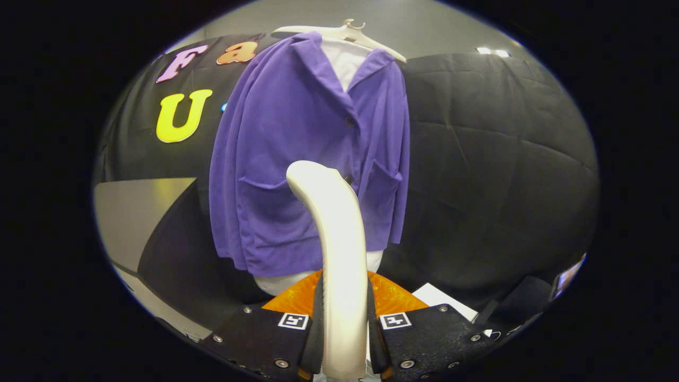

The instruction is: Iron the clothes twice with a garment steamer, once on the left side and once on the right side.

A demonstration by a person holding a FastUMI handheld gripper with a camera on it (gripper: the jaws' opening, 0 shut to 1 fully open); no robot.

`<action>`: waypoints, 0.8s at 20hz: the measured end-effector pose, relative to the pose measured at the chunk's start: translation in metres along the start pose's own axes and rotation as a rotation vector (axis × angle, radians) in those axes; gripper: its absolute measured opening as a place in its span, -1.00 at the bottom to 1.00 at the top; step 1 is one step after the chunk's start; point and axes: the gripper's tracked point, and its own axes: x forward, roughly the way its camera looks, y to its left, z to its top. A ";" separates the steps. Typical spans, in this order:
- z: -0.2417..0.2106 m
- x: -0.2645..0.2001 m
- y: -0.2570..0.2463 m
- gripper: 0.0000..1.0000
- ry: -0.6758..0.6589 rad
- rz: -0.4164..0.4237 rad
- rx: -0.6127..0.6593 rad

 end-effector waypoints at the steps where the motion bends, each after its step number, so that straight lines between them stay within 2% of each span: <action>1: 0.015 -0.002 -0.008 -0.31 -0.022 -0.019 0.009; 4: 0.059 -0.005 -0.037 -0.31 -0.079 -0.106 -0.009; 8: 0.130 -0.002 -0.056 -0.31 -0.200 -0.155 0.060; 10: 0.153 0.003 -0.067 -0.31 -0.236 -0.185 0.045; 16: 0.231 0.027 -0.077 -0.32 -0.349 -0.212 0.045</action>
